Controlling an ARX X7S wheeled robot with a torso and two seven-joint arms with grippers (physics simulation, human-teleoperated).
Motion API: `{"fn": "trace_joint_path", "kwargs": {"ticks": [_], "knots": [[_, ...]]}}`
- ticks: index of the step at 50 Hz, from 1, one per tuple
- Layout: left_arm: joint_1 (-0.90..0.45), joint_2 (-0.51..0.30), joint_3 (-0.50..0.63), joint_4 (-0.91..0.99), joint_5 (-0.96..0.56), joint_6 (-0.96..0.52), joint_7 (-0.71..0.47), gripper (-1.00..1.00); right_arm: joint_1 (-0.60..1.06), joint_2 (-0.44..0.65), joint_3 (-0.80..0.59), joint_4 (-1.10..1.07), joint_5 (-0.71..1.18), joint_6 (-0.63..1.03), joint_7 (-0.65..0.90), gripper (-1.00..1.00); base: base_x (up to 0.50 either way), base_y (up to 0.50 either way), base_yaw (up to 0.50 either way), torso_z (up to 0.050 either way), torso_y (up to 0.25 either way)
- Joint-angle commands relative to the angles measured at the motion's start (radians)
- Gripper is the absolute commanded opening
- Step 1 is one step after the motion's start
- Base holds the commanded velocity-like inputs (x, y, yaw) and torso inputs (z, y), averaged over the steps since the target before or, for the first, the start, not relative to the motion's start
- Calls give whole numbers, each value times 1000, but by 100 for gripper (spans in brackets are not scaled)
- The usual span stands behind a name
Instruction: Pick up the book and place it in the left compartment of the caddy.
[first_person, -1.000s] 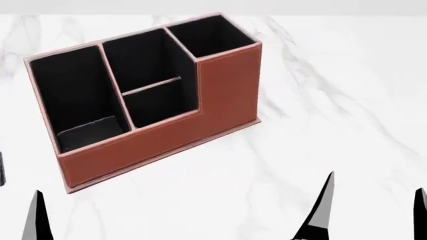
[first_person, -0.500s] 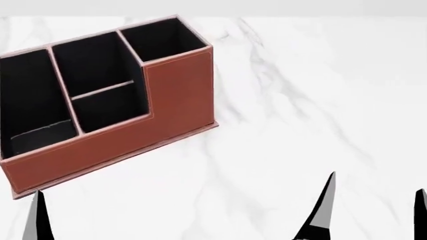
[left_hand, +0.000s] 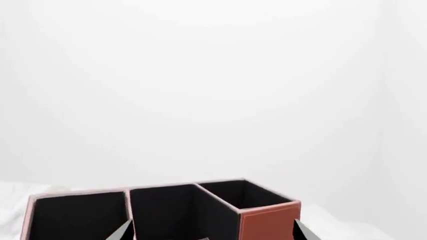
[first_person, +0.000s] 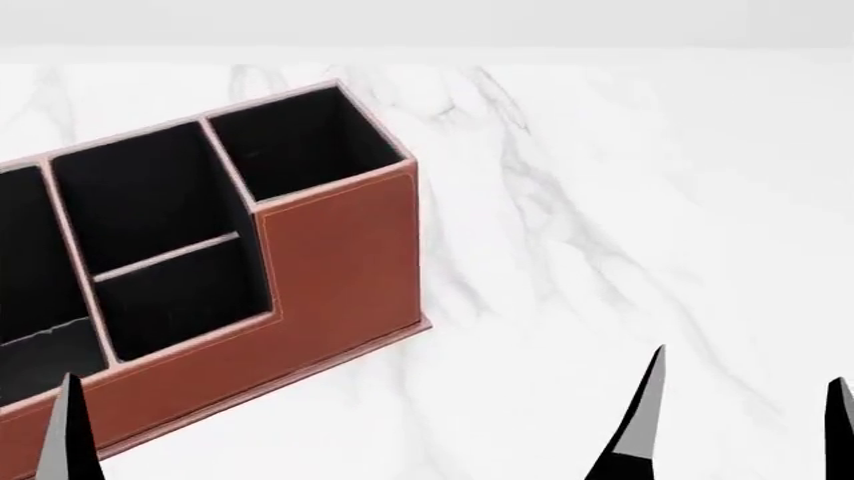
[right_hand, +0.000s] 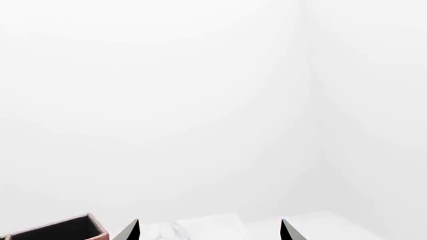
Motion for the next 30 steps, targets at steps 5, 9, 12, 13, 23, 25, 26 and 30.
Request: {"fn": "trace_joint_path", "kwargs": {"ticks": [5,9,12,13,23,25,26,30], "knots": [[-3,-14,8,1,-8,1,-16,100,-11,14,-24,-2,-54,-32,8,100,0,0,366,0,0],[-5,-14,12,-9,-10,8,-17,100,-11,22,-45,8,-55,-50,-12,100,0,0,500,0,0],[-5,-17,13,-8,-12,9,-20,100,-11,24,-47,9,-56,-52,-11,100,0,0,500,0,0],[-5,-17,14,-8,-12,10,-21,100,-11,25,-48,9,-56,-52,-11,100,0,0,500,0,0],[-5,-25,17,-9,-17,14,-29,100,-10,31,-54,3,-54,-49,-6,100,0,0,500,0,0],[-6,-27,18,-9,-17,14,-31,100,-8,32,-56,3,-56,-46,-4,100,0,0,500,0,0],[-6,-27,19,-12,-17,18,-30,100,-8,33,-57,3,-55,-47,-5,100,0,0,500,0,0],[-7,-31,20,-3,-21,10,-36,100,-8,36,-58,2,-54,-46,-2,100,0,0,500,0,0]]}}
